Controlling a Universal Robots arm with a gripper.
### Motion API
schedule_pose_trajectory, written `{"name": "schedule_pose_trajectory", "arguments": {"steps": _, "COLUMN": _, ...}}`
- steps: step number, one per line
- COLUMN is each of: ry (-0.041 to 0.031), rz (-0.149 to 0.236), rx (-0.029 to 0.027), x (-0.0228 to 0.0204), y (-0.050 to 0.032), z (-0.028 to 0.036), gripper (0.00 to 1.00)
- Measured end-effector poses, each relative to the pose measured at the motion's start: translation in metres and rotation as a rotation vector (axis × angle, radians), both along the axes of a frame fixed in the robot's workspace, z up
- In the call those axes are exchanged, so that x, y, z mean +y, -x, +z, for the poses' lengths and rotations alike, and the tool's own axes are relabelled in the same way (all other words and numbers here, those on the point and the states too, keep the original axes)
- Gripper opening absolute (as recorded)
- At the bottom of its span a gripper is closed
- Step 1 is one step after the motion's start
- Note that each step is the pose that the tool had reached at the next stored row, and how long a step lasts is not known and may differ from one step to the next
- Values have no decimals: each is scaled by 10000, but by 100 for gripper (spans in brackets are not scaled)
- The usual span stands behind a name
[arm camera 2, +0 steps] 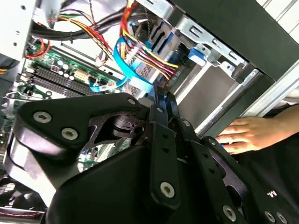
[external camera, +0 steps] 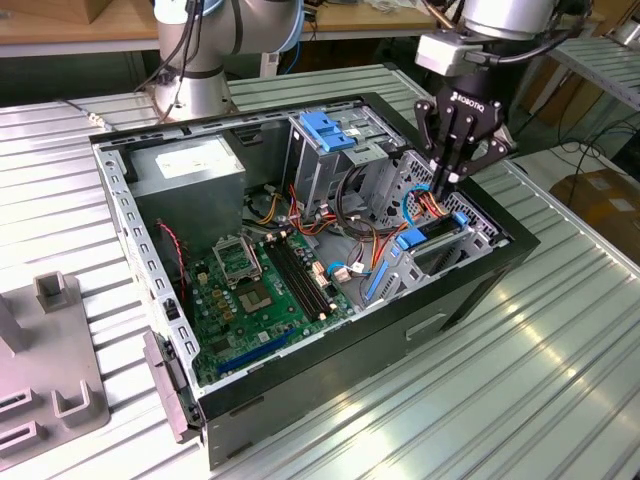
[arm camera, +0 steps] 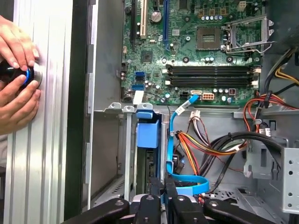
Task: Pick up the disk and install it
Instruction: 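Insert the second disk wire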
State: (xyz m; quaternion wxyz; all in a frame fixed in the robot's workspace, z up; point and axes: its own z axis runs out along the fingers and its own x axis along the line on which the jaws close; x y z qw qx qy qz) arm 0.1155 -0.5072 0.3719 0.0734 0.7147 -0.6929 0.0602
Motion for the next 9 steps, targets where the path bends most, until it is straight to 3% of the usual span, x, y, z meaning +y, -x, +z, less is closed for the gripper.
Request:
{"name": "schedule_pose_trajectory", "arguments": {"steps": 2, "ry": -174, "rz": 17, "rx": -1, "x": -43, "y": 18, "z": -14, "gripper": 16}}
{"name": "schedule_pose_trajectory", "arguments": {"steps": 5, "ry": -221, "rz": 65, "rx": -13, "x": -79, "y": 43, "z": -43, "gripper": 16}}
{"name": "schedule_pose_trajectory", "arguments": {"steps": 6, "ry": -253, "rz": 163, "rx": -223, "x": -126, "y": 100, "z": -85, "gripper": 16}}
{"name": "schedule_pose_trajectory", "arguments": {"steps": 7, "ry": -666, "rz": 193, "rx": -573, "x": -217, "y": 210, "z": -127, "gripper": 16}}
{"name": "schedule_pose_trajectory", "arguments": {"steps": 8, "ry": -836, "rz": 189, "rx": -635, "x": -315, "y": 213, "z": -146, "gripper": 16}}
{"name": "schedule_pose_trajectory", "arguments": {"steps": 9, "ry": -1100, "rz": 184, "rx": -714, "x": -365, "y": 215, "z": -166, "gripper": 16}}
